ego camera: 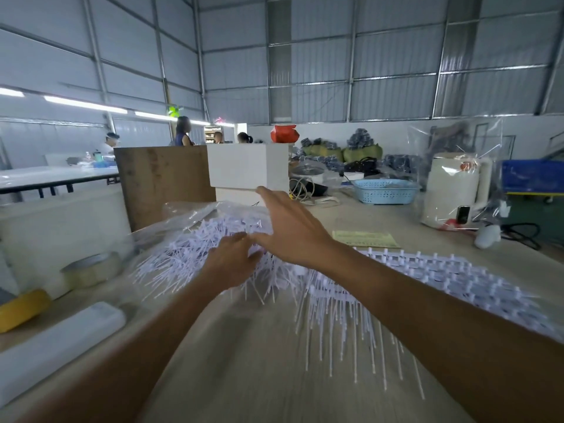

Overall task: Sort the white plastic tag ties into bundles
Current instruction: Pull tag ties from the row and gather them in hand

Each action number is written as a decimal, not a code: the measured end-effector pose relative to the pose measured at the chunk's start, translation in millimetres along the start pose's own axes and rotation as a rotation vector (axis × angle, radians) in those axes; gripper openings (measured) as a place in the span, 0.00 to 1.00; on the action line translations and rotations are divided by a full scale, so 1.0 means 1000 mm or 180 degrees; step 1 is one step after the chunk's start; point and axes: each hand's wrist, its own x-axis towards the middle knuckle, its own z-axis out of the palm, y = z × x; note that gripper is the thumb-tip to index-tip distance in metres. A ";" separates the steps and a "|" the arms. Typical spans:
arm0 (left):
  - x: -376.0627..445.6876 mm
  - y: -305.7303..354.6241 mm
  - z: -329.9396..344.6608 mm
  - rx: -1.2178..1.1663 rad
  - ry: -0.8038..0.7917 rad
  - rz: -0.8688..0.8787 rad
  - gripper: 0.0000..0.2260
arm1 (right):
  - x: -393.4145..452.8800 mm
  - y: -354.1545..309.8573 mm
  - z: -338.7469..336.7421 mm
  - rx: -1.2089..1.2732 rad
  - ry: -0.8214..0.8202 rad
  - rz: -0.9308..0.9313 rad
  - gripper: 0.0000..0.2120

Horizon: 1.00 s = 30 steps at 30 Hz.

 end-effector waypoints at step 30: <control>-0.053 0.023 0.009 0.0844 0.0807 0.0592 0.07 | -0.025 0.100 0.020 0.0730 -0.0788 0.0858 0.21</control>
